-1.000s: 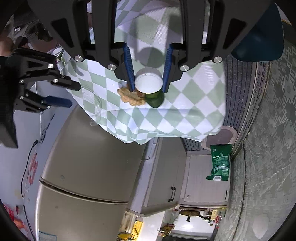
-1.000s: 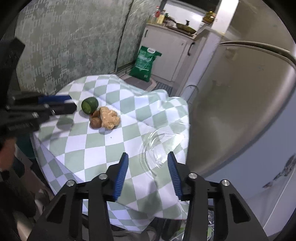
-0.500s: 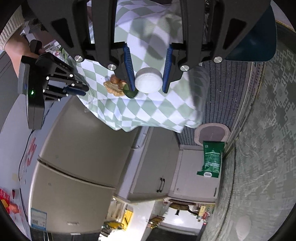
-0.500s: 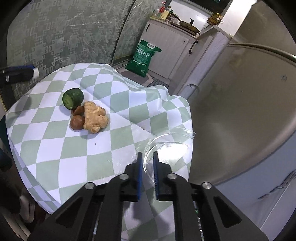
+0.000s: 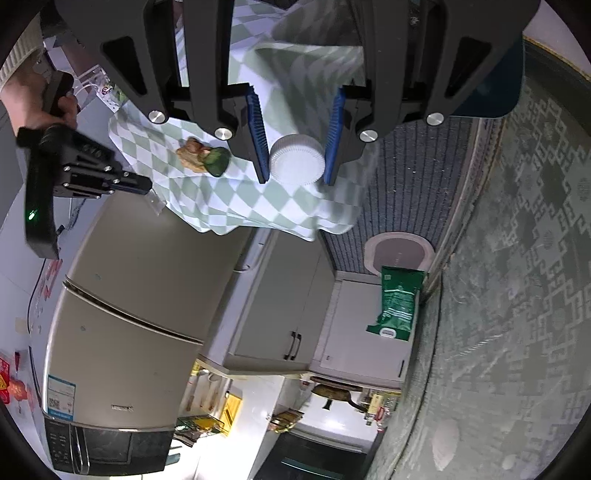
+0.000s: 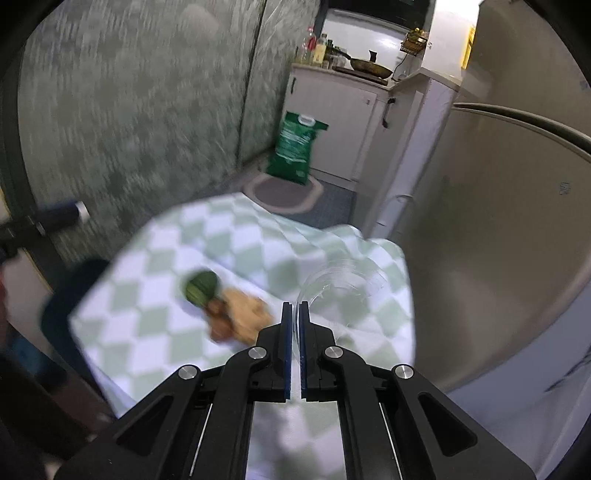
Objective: Collect trash
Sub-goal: 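Carry the white lid over the bin while the right tool grasps the clear cup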
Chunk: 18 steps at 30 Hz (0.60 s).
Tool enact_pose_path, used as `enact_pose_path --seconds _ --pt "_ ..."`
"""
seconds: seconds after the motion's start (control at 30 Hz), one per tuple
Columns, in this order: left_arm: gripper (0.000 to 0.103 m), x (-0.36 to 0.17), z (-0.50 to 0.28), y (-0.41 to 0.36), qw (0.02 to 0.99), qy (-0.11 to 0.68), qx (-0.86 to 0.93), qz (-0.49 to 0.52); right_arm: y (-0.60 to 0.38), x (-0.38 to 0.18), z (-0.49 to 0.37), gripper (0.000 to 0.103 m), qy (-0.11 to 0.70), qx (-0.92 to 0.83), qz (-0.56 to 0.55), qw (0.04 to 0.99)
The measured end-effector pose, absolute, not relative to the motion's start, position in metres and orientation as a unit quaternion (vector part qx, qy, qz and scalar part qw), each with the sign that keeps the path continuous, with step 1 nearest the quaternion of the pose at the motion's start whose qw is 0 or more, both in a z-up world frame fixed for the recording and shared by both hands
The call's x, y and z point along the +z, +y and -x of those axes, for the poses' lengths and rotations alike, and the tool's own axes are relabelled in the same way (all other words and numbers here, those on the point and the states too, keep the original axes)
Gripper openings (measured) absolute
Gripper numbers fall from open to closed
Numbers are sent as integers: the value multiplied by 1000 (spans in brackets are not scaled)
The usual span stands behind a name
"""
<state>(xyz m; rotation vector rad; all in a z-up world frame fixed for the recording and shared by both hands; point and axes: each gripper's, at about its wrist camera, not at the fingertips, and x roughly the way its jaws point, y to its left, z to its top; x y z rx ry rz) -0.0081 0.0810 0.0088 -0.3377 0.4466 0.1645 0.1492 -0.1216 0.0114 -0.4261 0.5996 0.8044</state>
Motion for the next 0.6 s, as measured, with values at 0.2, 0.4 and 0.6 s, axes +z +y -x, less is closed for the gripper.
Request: enact_pose_path --seconds 0.2,0.4,0.6 --pt "32 6 24 104 953 224 111 170 -102 29 -137 3 297 445 132 834" --pt "32 -3 34 124 943 247 141 173 -71 33 -115 3 300 483 124 813" --pt "32 -17 38 129 935 278 162 148 -43 37 -96 3 304 527 114 786"
